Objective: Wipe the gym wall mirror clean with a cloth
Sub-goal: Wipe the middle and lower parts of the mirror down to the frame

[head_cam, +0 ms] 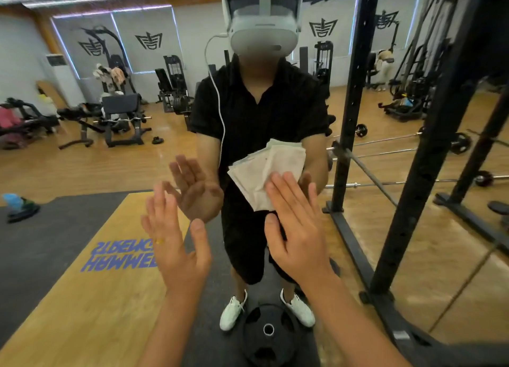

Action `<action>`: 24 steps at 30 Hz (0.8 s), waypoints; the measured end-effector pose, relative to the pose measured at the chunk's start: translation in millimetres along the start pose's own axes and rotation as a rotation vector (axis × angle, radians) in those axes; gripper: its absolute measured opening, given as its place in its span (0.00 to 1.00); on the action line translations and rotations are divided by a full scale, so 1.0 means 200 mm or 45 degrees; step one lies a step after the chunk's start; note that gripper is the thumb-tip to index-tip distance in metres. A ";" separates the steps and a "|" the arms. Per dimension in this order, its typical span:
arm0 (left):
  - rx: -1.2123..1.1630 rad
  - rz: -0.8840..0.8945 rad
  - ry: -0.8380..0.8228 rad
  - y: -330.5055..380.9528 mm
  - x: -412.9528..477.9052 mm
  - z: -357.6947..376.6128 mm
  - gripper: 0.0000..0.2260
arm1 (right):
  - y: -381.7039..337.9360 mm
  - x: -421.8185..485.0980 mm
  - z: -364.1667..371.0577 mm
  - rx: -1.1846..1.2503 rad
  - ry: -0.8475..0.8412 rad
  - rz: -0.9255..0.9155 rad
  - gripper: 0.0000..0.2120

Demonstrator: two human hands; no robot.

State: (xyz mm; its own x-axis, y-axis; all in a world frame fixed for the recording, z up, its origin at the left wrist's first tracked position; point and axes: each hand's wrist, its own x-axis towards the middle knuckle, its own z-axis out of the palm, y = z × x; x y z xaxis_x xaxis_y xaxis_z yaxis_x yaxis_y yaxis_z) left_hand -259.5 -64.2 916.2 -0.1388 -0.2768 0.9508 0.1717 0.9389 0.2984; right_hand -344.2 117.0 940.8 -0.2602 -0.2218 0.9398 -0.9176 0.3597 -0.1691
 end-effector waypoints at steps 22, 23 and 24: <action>0.394 0.305 -0.110 -0.39 -0.32 0.15 0.32 | 0.00 0.01 0.21 -0.476 0.125 0.044 0.28; 0.393 0.306 -0.106 -0.40 -0.32 0.15 0.32 | 0.02 -0.03 0.19 -0.516 0.084 0.007 0.29; 0.402 0.308 -0.095 -0.40 -0.31 0.15 0.32 | 0.04 -0.02 0.16 -0.535 0.064 -0.040 0.29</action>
State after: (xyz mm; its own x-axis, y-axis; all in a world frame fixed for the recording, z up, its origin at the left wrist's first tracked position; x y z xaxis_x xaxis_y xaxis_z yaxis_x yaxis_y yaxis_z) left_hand -294.7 -114.8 830.5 -0.2035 -0.0351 0.9784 -0.0982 0.9951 0.0152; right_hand -359.9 91.6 926.7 -0.2097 -0.1977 0.9576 -0.7200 0.6938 -0.0144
